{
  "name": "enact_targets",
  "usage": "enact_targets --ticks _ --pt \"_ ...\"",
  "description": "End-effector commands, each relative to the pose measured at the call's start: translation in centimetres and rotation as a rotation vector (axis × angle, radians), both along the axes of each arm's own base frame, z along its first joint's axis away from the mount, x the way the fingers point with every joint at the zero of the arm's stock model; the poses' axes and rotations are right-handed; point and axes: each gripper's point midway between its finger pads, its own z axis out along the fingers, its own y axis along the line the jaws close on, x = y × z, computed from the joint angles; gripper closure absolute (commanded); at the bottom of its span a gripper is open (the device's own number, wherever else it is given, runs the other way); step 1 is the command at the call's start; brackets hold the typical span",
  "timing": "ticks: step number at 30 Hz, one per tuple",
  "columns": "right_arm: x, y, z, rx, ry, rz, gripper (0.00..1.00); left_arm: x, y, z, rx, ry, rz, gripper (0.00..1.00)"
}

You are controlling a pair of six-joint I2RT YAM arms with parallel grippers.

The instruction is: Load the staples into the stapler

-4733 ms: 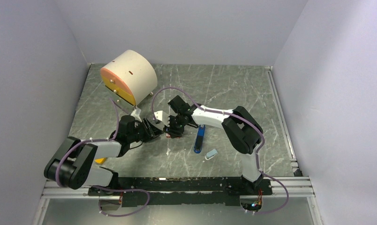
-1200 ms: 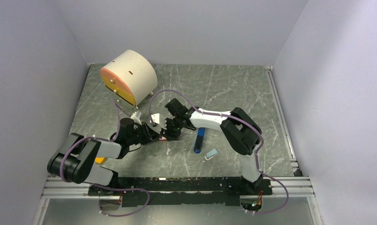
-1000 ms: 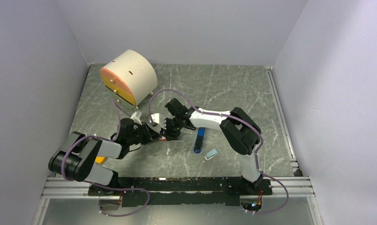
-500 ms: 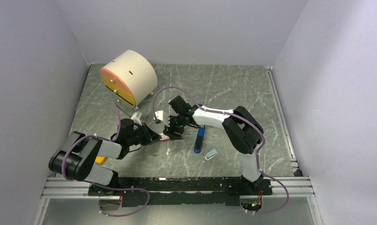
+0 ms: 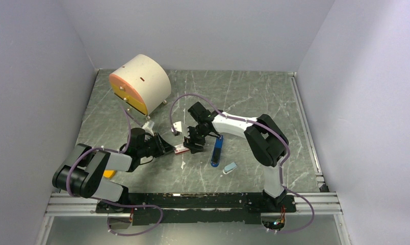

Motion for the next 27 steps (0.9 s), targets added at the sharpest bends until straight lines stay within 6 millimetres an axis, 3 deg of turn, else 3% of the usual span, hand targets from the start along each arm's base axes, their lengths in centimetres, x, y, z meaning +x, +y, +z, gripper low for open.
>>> enact_targets --ticks 1,10,19,27 --pt "0.1 0.2 -0.9 -0.015 -0.002 0.019 0.39 0.4 -0.4 0.7 -0.028 -0.031 -0.026 0.73" --pt "0.1 1.2 -0.8 0.04 -0.013 0.063 0.39 0.4 -0.5 0.6 -0.035 -0.03 -0.026 0.72" --pt "-1.9 -0.5 -1.2 0.018 0.026 0.086 0.44 0.9 -0.9 1.3 -0.051 -0.043 -0.037 0.77" --pt "-2.0 -1.3 -1.3 -0.009 0.012 0.04 0.42 1.5 -1.1 1.5 -0.047 -0.046 -0.044 0.75"
